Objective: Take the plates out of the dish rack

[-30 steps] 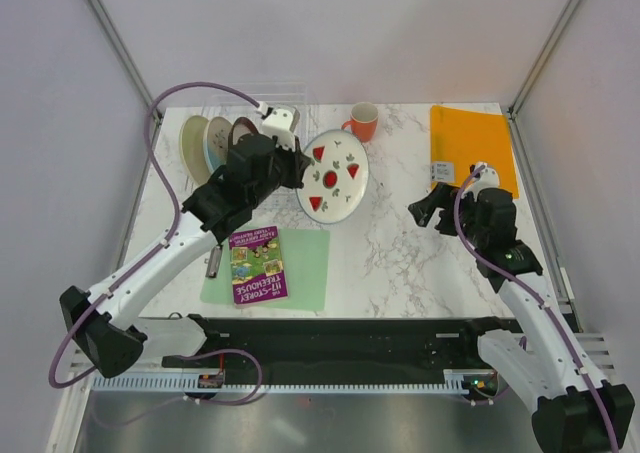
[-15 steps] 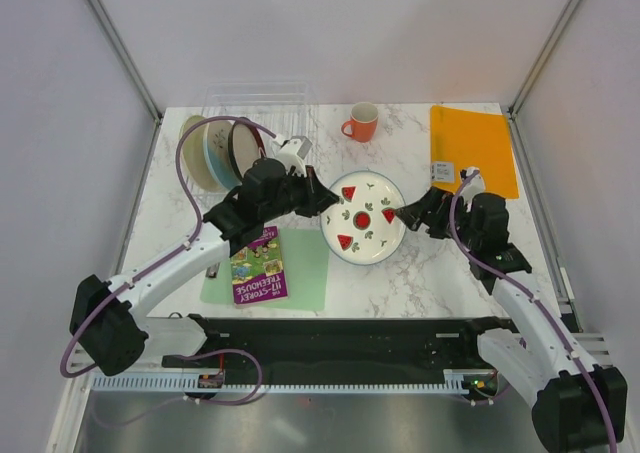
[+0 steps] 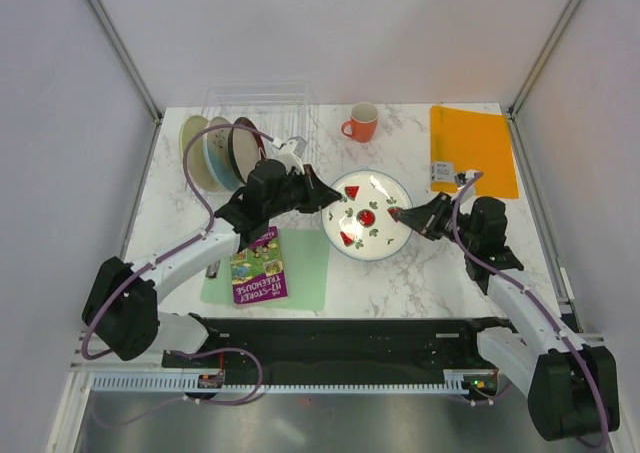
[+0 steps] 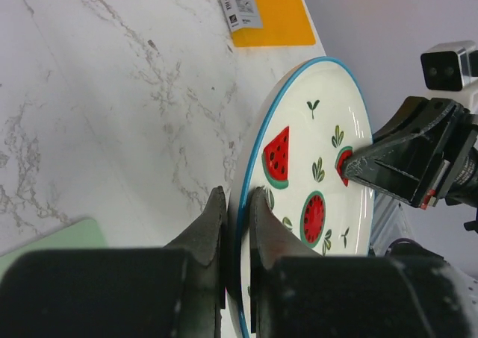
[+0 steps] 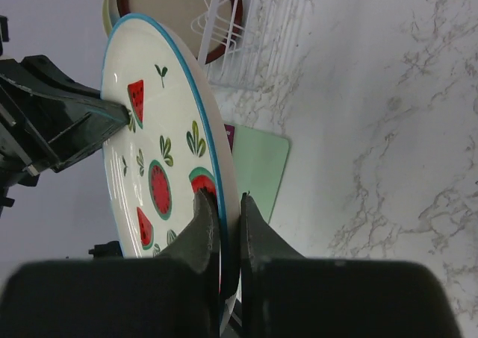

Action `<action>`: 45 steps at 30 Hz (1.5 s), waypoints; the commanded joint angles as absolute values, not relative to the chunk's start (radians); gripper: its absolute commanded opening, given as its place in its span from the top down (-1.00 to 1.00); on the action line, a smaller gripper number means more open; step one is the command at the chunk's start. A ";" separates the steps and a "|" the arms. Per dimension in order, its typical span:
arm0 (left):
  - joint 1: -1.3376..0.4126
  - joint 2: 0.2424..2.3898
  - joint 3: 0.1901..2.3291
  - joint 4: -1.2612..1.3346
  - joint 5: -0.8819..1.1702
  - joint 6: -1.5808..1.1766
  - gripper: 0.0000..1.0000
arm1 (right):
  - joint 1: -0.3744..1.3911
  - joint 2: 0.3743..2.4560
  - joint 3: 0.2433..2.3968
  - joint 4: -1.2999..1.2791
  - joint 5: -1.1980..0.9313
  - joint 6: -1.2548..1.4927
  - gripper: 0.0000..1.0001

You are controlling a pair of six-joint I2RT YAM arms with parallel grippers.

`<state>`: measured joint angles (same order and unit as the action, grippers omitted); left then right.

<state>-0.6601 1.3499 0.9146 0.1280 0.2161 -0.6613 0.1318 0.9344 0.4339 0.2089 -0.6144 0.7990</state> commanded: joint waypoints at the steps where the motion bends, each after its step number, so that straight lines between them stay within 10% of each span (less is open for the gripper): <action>1: -0.690 1.358 0.976 0.321 0.258 -0.730 0.95 | 0.158 0.913 0.455 0.226 -0.602 0.763 1.00; 5: -0.689 1.348 1.038 0.032 0.106 -0.599 0.02 | 0.126 0.829 0.524 0.019 -0.427 0.666 1.00; 13: -0.690 1.171 0.910 -0.100 -0.261 -0.456 -0.85 | 0.052 0.827 0.583 -0.198 -0.227 0.554 1.00; 31: -0.689 0.753 0.742 -0.170 -0.499 -0.394 -1.00 | 0.017 1.120 0.463 -0.038 -0.289 0.592 0.98; 45: -0.687 0.787 0.756 -0.202 -0.560 -0.370 -1.00 | 0.018 1.247 0.472 -0.139 -0.108 0.586 0.12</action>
